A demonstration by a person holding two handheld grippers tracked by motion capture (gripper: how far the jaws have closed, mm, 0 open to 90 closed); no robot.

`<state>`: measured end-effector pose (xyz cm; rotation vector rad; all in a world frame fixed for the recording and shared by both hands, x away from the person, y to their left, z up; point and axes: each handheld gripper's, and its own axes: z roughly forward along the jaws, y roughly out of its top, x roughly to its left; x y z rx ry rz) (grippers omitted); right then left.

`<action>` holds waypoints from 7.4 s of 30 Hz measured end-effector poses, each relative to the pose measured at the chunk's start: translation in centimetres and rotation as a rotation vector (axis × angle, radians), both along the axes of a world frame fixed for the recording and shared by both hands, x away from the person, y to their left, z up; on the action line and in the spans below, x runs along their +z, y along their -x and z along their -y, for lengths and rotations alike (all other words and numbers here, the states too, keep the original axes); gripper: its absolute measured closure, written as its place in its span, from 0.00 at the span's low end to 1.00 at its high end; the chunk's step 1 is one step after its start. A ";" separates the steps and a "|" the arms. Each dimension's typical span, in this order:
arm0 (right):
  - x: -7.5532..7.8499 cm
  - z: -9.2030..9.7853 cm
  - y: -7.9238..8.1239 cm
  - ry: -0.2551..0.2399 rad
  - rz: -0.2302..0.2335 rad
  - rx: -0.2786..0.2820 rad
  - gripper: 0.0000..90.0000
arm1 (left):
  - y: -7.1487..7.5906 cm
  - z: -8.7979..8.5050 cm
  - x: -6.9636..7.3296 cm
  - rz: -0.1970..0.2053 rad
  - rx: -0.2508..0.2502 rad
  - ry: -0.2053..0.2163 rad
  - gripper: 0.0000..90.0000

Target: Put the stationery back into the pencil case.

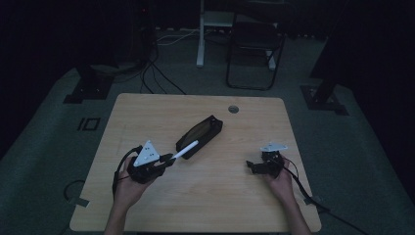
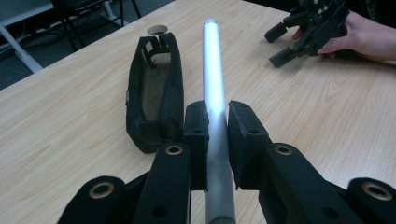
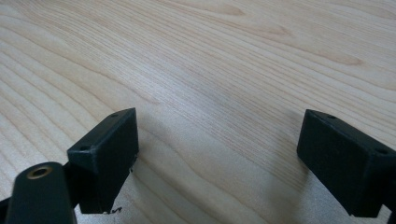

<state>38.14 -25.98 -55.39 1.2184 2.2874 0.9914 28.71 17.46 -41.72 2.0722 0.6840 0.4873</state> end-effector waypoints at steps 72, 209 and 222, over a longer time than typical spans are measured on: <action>0.0 0.0 0.0 0.000 -0.001 0.000 0.14 | -5.4 2.8 1.3 0.011 0.061 -0.004 0.88; 0.0 -0.1 -0.2 0.001 0.003 0.011 0.14 | -15.3 6.8 -3.2 -0.104 0.147 -0.052 0.87; 0.0 -0.1 -0.2 0.001 0.003 0.011 0.14 | -15.8 7.4 -3.9 -0.128 0.149 -0.064 0.87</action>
